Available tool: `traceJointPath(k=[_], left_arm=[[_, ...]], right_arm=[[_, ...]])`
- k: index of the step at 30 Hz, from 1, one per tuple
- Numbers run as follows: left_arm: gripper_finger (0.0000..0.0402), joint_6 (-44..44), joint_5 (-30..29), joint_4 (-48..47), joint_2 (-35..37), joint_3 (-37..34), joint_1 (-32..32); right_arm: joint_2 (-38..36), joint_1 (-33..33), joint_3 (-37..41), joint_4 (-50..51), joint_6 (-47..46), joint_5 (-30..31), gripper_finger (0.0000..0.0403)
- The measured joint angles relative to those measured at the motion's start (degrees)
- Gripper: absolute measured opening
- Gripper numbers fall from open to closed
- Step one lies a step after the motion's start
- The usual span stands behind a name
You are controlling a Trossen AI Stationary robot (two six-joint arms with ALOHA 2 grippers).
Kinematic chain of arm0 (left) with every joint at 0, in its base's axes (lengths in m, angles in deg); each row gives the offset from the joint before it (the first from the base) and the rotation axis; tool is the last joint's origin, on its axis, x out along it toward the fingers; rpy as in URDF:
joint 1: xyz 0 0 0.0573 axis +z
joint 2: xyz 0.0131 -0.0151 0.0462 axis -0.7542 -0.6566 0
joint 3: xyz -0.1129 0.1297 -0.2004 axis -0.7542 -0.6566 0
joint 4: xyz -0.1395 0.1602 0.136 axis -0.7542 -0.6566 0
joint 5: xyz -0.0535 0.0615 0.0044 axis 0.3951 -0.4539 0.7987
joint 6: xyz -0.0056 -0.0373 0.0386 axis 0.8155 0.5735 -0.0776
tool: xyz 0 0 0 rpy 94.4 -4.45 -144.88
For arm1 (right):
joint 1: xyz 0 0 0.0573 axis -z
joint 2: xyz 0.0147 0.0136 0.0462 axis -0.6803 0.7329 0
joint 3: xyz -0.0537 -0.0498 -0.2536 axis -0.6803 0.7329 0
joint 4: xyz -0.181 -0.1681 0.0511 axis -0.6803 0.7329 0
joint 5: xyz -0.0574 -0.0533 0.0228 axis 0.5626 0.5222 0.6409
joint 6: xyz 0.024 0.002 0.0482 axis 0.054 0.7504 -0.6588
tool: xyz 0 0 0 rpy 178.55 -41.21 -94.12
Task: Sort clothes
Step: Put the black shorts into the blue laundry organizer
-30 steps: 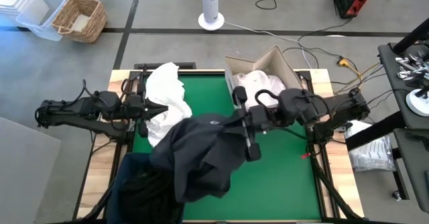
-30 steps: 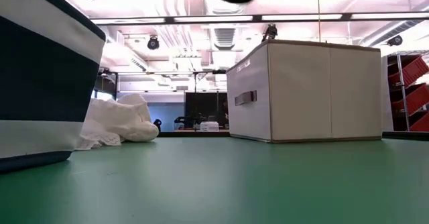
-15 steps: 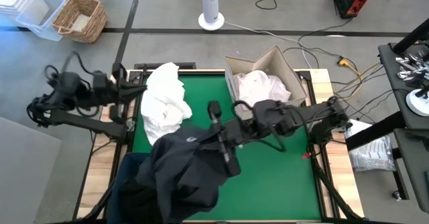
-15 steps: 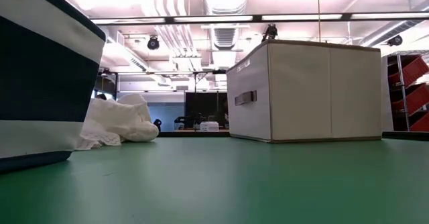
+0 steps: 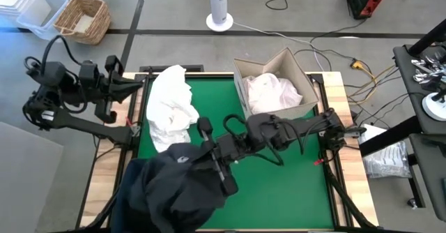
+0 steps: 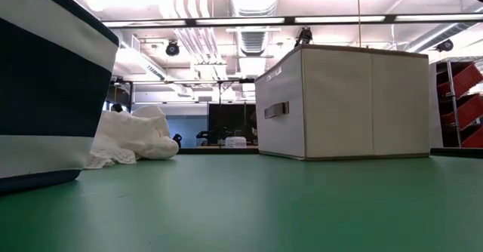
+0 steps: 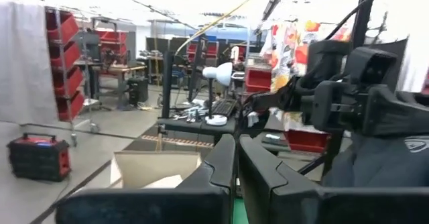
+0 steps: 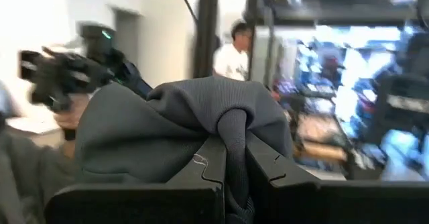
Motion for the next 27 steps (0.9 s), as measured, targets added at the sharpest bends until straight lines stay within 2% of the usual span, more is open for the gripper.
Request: traceJointPath(k=[5,9,20,27], left_arm=[[0.0000,0.4,0.6,-1.0,-1.0,2.6,0.0],[0.0000,1.5,0.6,-1.2,-1.5,3.9,0.0],[0.0000,5.8,0.6,-1.3,-2.2,4.5,0.0],[0.0000,9.3,0.6,-1.3,-2.2,4.5,0.0]], right_arm=[[2.1,0.0,-0.3,-7.0,-3.4,-10.3,0.0013],[4.4,-0.5,-0.3,-11.5,-5.3,-12.9,0.0013],[11.2,-0.6,-0.3,-22.5,-10.4,-12.5,0.0013],[13.2,-0.6,-0.3,-22.3,-7.0,-3.2,0.0013]])
